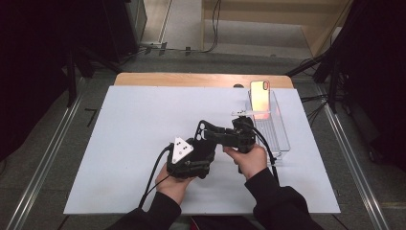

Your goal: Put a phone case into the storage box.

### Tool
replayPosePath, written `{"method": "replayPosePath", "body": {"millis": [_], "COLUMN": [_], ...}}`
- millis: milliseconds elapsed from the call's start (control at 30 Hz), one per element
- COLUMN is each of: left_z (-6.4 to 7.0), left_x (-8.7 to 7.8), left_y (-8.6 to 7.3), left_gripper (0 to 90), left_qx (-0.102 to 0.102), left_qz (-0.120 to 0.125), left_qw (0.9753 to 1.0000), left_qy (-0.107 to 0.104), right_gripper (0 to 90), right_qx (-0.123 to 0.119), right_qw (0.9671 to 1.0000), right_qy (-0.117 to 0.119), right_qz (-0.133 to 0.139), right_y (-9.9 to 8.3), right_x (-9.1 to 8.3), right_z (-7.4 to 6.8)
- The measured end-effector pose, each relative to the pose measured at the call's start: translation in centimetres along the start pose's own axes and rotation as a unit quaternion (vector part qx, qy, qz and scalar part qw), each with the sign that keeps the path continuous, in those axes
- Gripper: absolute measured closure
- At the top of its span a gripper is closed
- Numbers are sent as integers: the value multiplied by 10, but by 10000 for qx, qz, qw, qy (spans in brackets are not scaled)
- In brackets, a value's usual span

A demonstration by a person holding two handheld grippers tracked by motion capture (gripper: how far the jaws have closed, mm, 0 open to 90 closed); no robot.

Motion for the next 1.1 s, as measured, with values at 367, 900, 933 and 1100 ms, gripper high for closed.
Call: {"method": "replayPosePath", "body": {"millis": [367,900,933,1100], "left_z": [7,-13,-12,-13], "left_x": [-9,-11,-11,-11], "left_y": [9,9,8,6], "left_gripper": [424,295,285,261], "left_qx": [55,-366,-415,-479], "left_qz": [419,91,29,-160], "left_qw": [9991,9989,9986,9974], "left_qy": [-55,-280,-333,-516], "right_gripper": [766,771,771,771], "right_qx": [143,-130,-188,-518], "right_qw": [9998,9998,9997,9986], "right_qy": [141,146,130,96], "right_qz": [15,68,55,-58], "right_y": [3,8,8,7], "right_x": [-5,-19,-19,-24], "right_z": [0,-1,-2,-3]}}
Point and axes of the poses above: each handheld gripper's, and its own axes: x roughly forward along the jaws, y roughly out of its top, z roughly to its right, the point moved 10 cm from there along x, roughly forward along the jaws, and after that the axes turned 10 degrees about x, right-handed, at the moved point
